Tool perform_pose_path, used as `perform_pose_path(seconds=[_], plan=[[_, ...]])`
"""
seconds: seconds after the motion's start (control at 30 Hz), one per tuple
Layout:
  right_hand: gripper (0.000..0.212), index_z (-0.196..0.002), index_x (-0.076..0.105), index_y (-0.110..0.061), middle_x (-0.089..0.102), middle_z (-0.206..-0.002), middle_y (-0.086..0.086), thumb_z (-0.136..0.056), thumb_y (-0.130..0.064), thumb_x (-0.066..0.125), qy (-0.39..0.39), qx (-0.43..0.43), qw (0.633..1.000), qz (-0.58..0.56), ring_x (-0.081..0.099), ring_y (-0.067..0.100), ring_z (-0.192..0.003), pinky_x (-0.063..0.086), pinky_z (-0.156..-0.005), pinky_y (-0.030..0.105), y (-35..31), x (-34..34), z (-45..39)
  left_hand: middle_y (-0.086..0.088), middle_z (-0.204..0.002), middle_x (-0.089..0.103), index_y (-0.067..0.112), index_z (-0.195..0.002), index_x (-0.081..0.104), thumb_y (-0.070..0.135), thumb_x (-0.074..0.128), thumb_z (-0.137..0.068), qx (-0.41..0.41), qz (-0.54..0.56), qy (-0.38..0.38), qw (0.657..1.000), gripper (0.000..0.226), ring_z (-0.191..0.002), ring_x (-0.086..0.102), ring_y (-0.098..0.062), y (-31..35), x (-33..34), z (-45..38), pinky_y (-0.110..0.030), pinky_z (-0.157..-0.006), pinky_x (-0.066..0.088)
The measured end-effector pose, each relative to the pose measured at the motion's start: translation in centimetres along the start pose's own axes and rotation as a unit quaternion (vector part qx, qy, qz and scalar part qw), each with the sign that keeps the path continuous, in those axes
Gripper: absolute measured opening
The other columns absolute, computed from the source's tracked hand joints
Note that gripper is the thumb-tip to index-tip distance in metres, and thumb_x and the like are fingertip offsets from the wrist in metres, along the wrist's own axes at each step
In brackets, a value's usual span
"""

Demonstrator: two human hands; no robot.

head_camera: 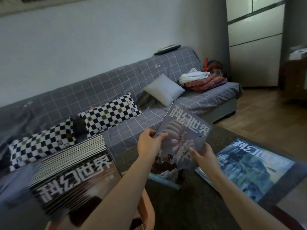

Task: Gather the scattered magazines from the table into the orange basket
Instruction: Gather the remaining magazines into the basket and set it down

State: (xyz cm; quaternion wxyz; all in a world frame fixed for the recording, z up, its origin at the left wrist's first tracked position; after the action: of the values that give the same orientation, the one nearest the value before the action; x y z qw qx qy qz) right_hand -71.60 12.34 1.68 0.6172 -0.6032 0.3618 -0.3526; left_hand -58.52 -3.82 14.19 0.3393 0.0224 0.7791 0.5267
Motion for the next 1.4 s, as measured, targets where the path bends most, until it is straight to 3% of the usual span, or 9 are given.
perform_pose_path(seconds=[0.17,0.23,0.4,0.53,0.7,0.9,1.03,1.13,1.4], plan=[[0.035,-0.096,0.058,-0.026,0.069,-0.099,0.001,-0.071,-0.046,0.072,-0.03,-0.066,0.994,-0.076,0.068,0.014,-0.087,0.058,-0.076,0.04,-5.4,0.1,3.1,0.002,-0.073,0.054,0.018,-0.075,0.056,0.031,0.078,-0.078,-0.026,0.154,0.039,0.987,0.026,-0.066,0.05,-0.012,1.7,-5.6,5.1,-0.024,-0.055,0.039],[0.028,-0.093,0.059,-0.027,0.07,-0.092,-0.001,-0.073,-0.042,0.072,-0.039,-0.102,0.992,-0.062,0.069,0.008,-0.08,0.057,-0.062,0.027,-8.0,0.1,4.6,0.0,-0.077,0.057,0.018,-0.078,0.058,0.032,0.076,-0.08,-0.034,0.189,0.047,0.98,0.024,-0.068,0.052,-0.013,1.8,-8.0,6.9,-0.024,-0.057,0.04],[0.013,-0.085,0.062,-0.027,0.071,-0.075,-0.011,-0.079,-0.034,0.071,-0.048,-0.175,0.983,-0.032,0.065,-0.004,-0.066,0.045,-0.05,0.009,-13.6,2.1,8.9,-0.019,-0.101,0.069,0.012,-0.087,0.064,0.029,0.076,-0.079,-0.072,0.302,0.052,0.949,0.022,-0.1,0.064,-0.038,0.3,-13.4,11.0,-0.054,-0.093,0.051],[0.011,-0.087,0.062,-0.026,0.072,-0.082,-0.005,-0.081,-0.03,0.07,-0.093,-0.2,0.975,-0.025,0.067,0.005,-0.073,0.052,-0.061,0.02,-16.3,6.2,12.2,-0.019,-0.093,0.066,0.013,-0.079,0.063,0.025,0.076,-0.079,-0.072,0.347,0.086,0.931,0.018,-0.096,0.064,-0.041,-2.2,-18.2,13.2,-0.061,-0.095,0.047],[0.006,-0.085,0.059,-0.028,0.07,-0.085,-0.003,-0.086,-0.027,0.064,-0.157,-0.202,0.967,0.014,0.067,0.006,-0.075,0.053,-0.06,0.019,-16.8,11.7,15.3,-0.024,-0.1,0.066,0.006,-0.093,0.066,0.024,0.07,-0.086,-0.078,0.341,0.131,0.928,0.02,-0.092,0.062,-0.035,-6.5,-23.2,15.5,-0.057,-0.095,0.046],[0.004,-0.09,0.062,-0.019,0.07,-0.085,0.002,-0.087,-0.023,0.062,-0.167,-0.196,0.962,0.09,0.067,0.015,-0.078,0.055,-0.067,0.032,-14.1,16.2,16.1,-0.003,-0.081,0.076,0.019,-0.09,0.07,0.026,0.067,-0.088,-0.08,0.194,0.14,0.968,0.008,-0.079,0.072,-0.023,-11.5,-26.7,17.2,-0.045,-0.077,0.058],[0.01,-0.096,0.065,-0.026,0.064,-0.08,-0.017,-0.087,-0.028,0.063,-0.147,-0.218,0.948,0.181,0.059,-0.004,-0.075,0.044,-0.057,0.011,-11.4,17.5,15.9,0.004,-0.081,0.076,0.02,-0.092,0.073,0.024,0.072,-0.084,-0.104,0.119,0.155,0.975,0.009,-0.079,0.072,-0.015,-15.0,-27.0,17.6,-0.039,-0.073,0.059],[0.013,-0.099,0.064,-0.028,0.065,-0.086,-0.014,-0.087,-0.031,0.062,-0.128,-0.221,0.941,0.22,0.062,0.004,-0.081,0.048,-0.064,0.018,-9.6,17.9,15.6,0.018,-0.074,0.073,0.03,-0.081,0.07,0.023,0.074,-0.082,-0.102,0.079,0.166,0.978,0.008,-0.069,0.069,-0.002,-16.3,-26.5,17.8,-0.021,-0.059,0.052],[0.017,-0.101,0.064,-0.022,0.066,-0.089,-0.009,-0.086,-0.03,0.062,-0.084,-0.241,0.931,0.261,0.06,0.006,-0.081,0.045,-0.065,0.019,-8.0,18.5,15.1,0.005,-0.071,0.071,0.024,-0.081,0.067,0.021,0.077,-0.079,-0.109,0.049,0.226,0.967,0.011,-0.063,0.065,-0.001,-17.9,-25.1,18.1,-0.016,-0.055,0.044]])
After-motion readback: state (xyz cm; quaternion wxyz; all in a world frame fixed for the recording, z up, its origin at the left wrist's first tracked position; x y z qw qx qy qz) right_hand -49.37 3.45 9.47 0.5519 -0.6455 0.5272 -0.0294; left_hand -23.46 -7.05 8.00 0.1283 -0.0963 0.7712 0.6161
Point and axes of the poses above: each hand's wrist, its own z-axis away from the middle knuckle, its own x-axis out of the palm, y = z × x, the point moved 8 cm from there along -z, towards the middle knuckle
